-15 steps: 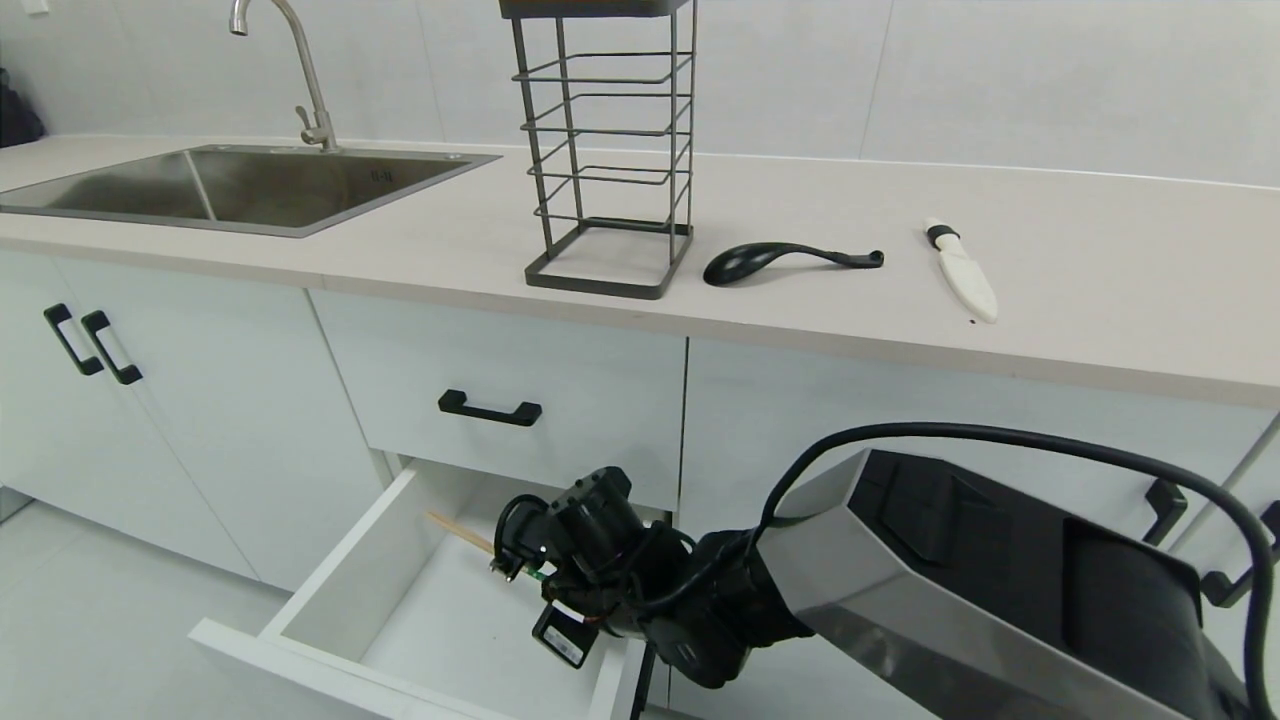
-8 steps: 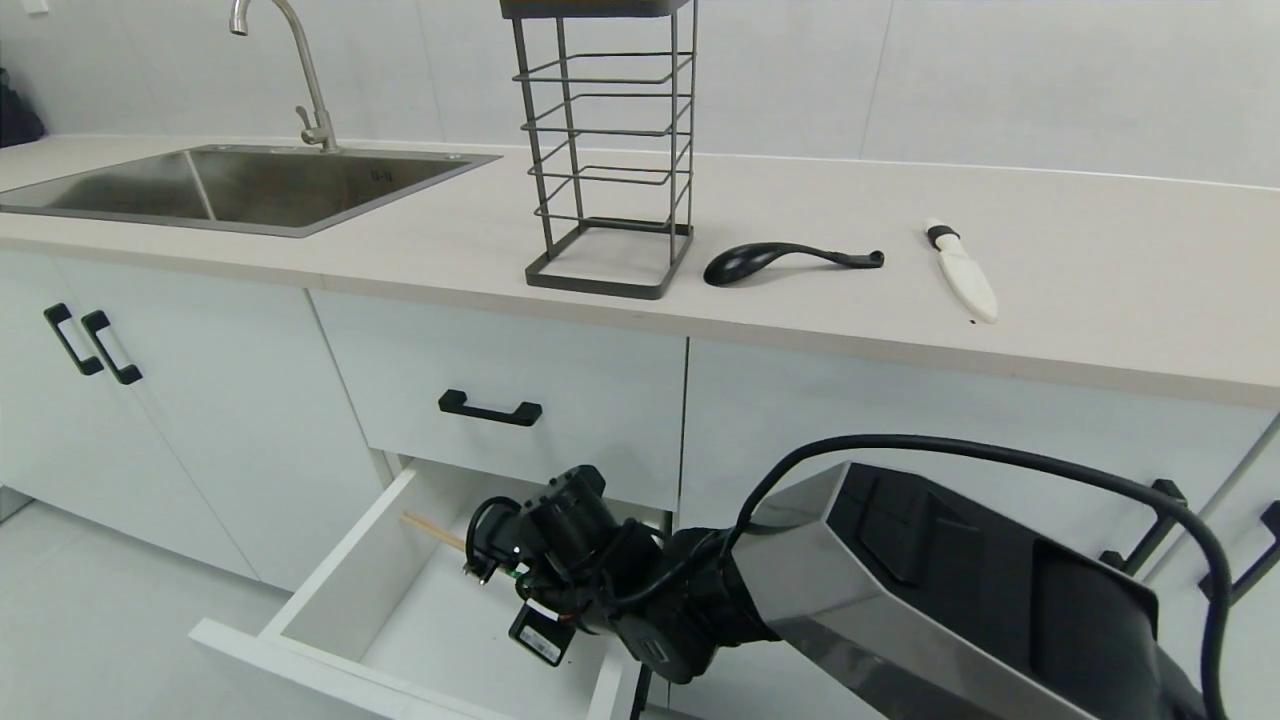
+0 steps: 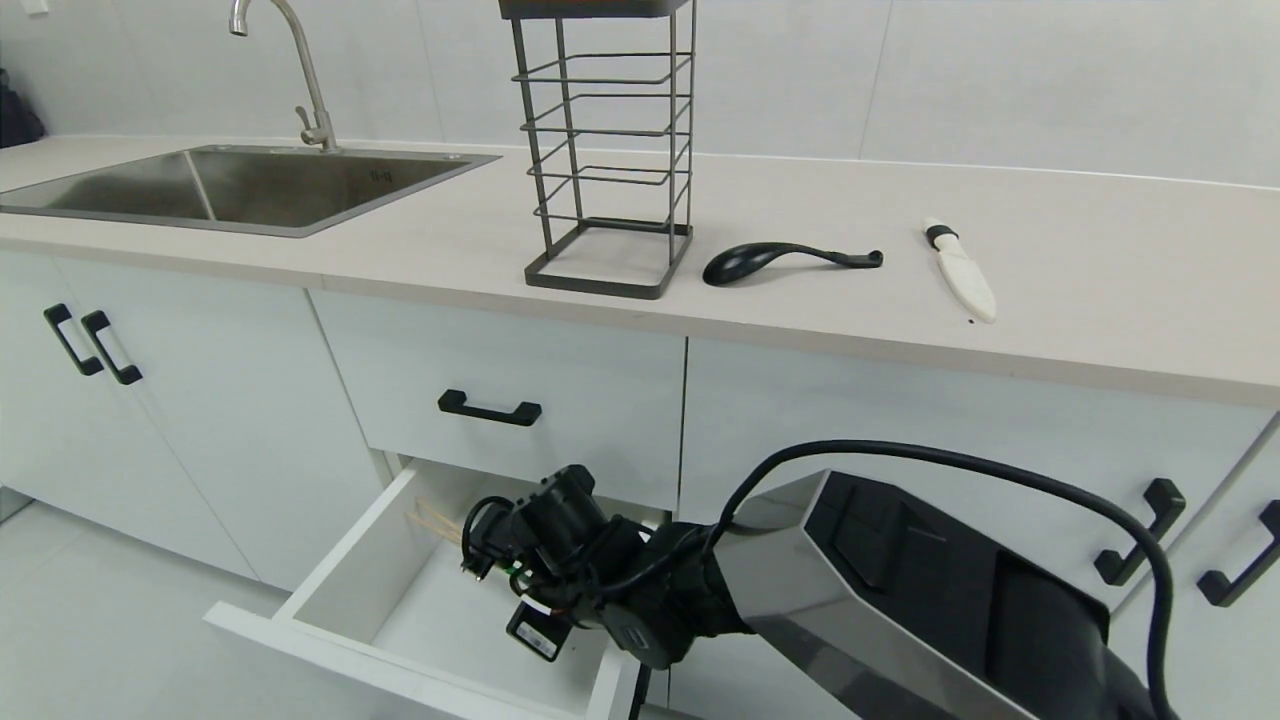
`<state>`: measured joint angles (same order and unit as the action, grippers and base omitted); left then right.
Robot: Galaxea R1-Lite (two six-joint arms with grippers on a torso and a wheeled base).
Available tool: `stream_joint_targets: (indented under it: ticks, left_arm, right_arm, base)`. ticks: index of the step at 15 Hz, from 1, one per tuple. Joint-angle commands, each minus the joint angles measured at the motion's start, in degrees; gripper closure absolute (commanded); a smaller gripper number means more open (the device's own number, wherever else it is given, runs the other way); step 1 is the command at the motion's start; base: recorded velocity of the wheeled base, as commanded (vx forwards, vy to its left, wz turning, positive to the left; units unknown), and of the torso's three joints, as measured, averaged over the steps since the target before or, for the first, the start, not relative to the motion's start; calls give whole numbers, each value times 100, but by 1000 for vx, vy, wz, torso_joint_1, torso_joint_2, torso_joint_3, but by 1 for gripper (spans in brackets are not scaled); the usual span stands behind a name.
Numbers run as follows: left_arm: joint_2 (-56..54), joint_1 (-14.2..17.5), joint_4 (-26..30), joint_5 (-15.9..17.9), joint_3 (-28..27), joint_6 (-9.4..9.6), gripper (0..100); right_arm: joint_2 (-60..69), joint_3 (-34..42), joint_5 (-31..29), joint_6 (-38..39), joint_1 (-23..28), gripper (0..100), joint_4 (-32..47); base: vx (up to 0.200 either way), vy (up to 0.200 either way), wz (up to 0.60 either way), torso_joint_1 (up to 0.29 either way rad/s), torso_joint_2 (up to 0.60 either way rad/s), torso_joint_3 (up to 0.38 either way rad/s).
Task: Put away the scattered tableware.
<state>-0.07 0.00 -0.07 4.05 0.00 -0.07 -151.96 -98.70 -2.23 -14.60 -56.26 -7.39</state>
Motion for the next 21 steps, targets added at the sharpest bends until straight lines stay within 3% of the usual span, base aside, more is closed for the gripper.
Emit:
stream_joint_targets:
  ticks: [1,6,13,21]
  left_arm:
    - [7,0,-1,0,0,-1,0]
    - [7,0,-1,0,0,-1,0]
    - [7,0,-1,0,0,-1,0]
    - [7,0,-1,0,0,-1,0]
  right_arm:
    - [-97,-71,3,-51,1,0,-26]
    - [157,-159,-5,-78,-25,0,-43]
    - [2003,166,-172,-69,-201,0,97]
    - [4710,2786,-252,-7,-482,0,44]
  base:
    - [0,0,0,0,0,0]
    - [0,0,0,0,0,0]
    - [0,0,0,0,0,0]
    - [0,0,0,0,0,0]
